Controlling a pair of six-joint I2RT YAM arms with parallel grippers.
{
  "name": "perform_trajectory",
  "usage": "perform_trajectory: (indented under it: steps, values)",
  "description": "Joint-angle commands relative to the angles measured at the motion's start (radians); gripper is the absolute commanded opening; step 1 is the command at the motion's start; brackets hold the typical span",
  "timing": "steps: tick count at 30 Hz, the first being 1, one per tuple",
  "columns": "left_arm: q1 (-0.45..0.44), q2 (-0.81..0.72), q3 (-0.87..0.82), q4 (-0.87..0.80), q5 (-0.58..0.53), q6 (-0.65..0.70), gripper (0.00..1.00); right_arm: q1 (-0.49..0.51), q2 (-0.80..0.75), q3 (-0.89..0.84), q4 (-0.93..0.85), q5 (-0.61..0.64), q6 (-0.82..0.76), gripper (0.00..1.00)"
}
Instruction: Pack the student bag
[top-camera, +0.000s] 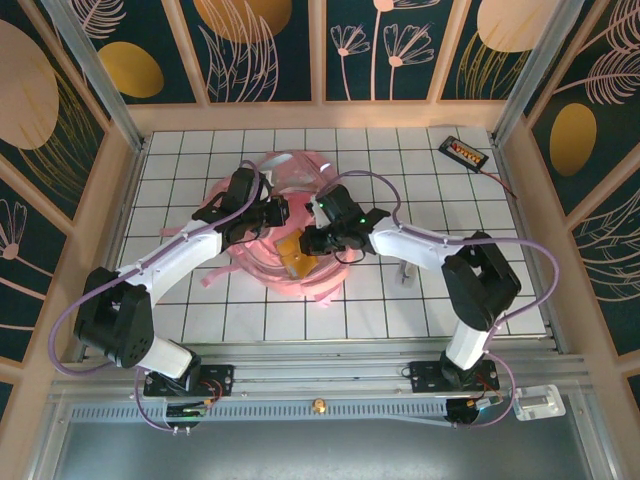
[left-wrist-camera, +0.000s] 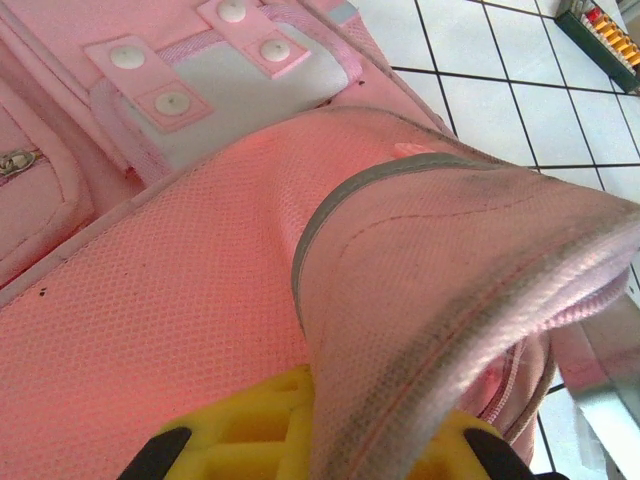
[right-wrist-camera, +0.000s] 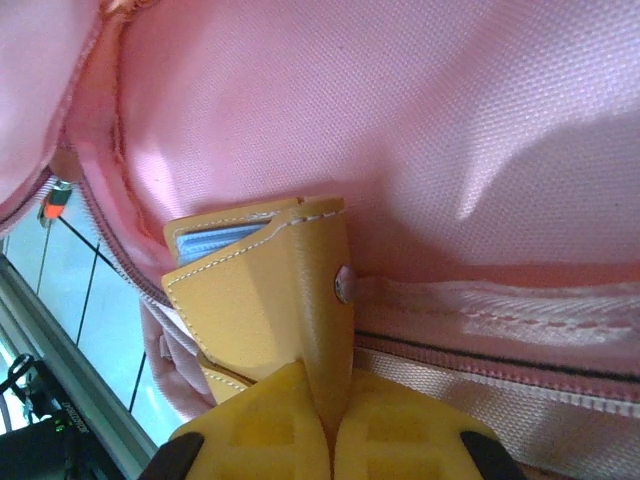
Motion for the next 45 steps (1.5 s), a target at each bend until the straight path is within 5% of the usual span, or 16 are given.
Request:
perform_trajectory:
  steps: [1,10,17,24,26,30,34,40,43,45]
  values:
    - [-0.004,-0.061,0.022,0.079,0.046,-0.033,0.00,-0.011,-0.024,-0.054,0.060,-0.016,0.055,0.02]
    - [-0.004,-0.084,0.030,0.079,0.052,-0.061,0.00,-0.083,-0.154,-0.173,0.284,-0.107,0.385,0.01]
    - [-0.004,-0.097,0.021,0.100,0.076,-0.095,0.00,-0.147,-0.161,-0.219,0.449,-0.058,0.593,0.03]
    - [-0.008,-0.090,0.011,0.129,0.111,-0.125,0.00,-0.107,-0.055,-0.178,0.612,0.054,0.737,0.05]
    - [-0.010,-0.085,0.013,0.140,0.120,-0.137,0.00,-0.086,-0.024,-0.162,0.645,0.094,0.772,0.14]
    - [-0.014,-0.074,0.025,0.142,0.120,-0.145,0.00,-0.056,0.045,-0.094,0.647,0.060,0.778,0.55]
    - [-0.014,-0.080,0.027,0.130,0.102,-0.130,0.00,-0.055,-0.005,-0.144,0.609,0.075,0.744,0.61]
    - [-0.014,-0.081,0.028,0.119,0.088,-0.116,0.00,-0.054,-0.121,-0.213,0.483,0.103,0.648,0.57]
    - [-0.013,-0.081,0.030,0.118,0.086,-0.117,0.00,-0.055,-0.136,-0.234,0.469,0.092,0.629,0.41]
    - [-0.013,-0.080,0.031,0.119,0.088,-0.122,0.00,-0.058,-0.112,-0.228,0.472,0.059,0.623,0.21]
